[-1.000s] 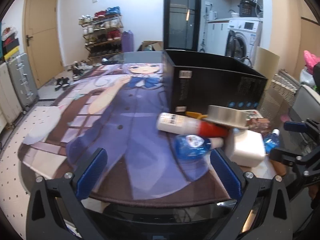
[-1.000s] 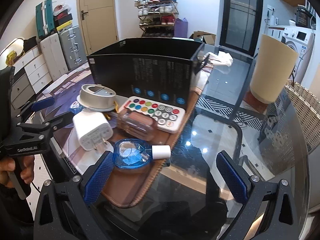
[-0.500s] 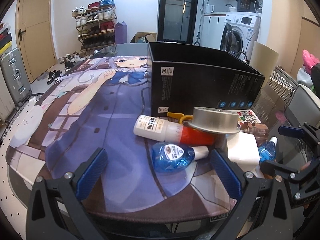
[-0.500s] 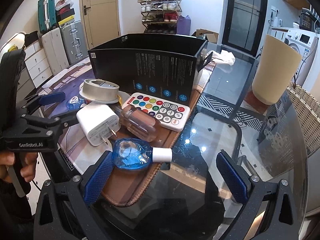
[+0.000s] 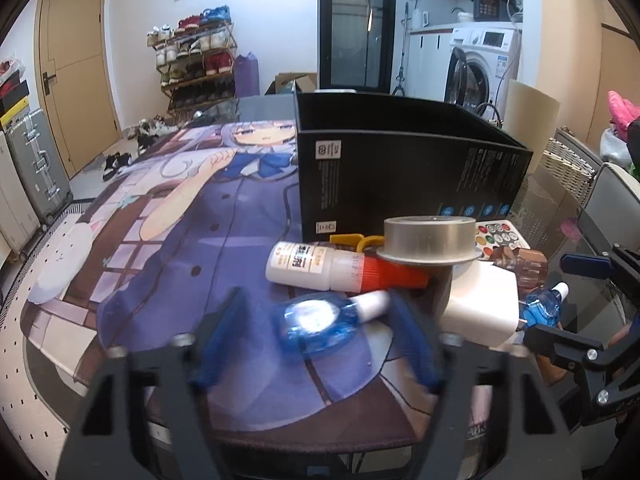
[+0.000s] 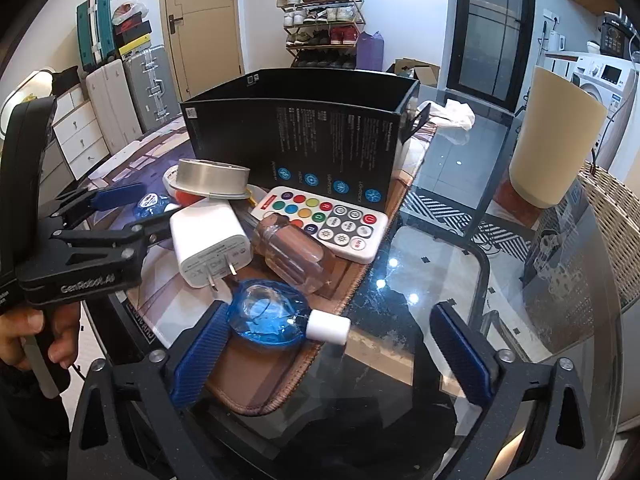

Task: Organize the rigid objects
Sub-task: 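Move both tools toward the two small blue bottles beside the black box, then close the left tool on one blue bottle while the right tool grasps the other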

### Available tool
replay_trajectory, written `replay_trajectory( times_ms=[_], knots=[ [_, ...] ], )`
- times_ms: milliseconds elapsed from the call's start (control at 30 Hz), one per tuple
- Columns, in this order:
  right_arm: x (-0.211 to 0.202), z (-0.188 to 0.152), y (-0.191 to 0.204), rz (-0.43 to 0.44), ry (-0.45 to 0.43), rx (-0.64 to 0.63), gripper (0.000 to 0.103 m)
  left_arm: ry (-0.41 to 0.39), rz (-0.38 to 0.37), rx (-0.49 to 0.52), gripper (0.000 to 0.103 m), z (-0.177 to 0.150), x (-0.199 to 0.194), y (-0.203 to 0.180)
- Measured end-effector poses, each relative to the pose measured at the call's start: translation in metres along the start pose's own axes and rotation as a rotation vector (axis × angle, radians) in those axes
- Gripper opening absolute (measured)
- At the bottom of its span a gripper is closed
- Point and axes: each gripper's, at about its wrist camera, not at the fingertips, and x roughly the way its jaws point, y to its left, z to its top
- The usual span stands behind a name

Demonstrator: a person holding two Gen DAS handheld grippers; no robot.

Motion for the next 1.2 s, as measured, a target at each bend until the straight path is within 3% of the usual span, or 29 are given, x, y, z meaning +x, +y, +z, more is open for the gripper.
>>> replay_trajectory(
  times_ms=[533, 667, 933, 1200],
  knots=[
    [-0.011, -0.012, 0.012, 0.022, -0.054, 0.017, 0.071, -0.042, -0.045, -0.014, 0.055, -0.004, -0.012, 0.001],
    [-0.013, -0.014, 0.017, 0.042, -0.068, 0.002, 0.058, -0.066, -0.044, -0.017, 0.055, -0.002, -0.018, 0.0],
    [-0.02, -0.016, 0.018, 0.039, -0.086, -0.018, 0.058, -0.105, -0.053, -0.023, 0.055, 0.001, -0.031, 0.0],
    [-0.053, -0.007, 0.01, 0.051, -0.175, -0.025, 0.058, -0.149, -0.079, -0.018, 0.055, 0.009, -0.048, -0.004]
  ],
)
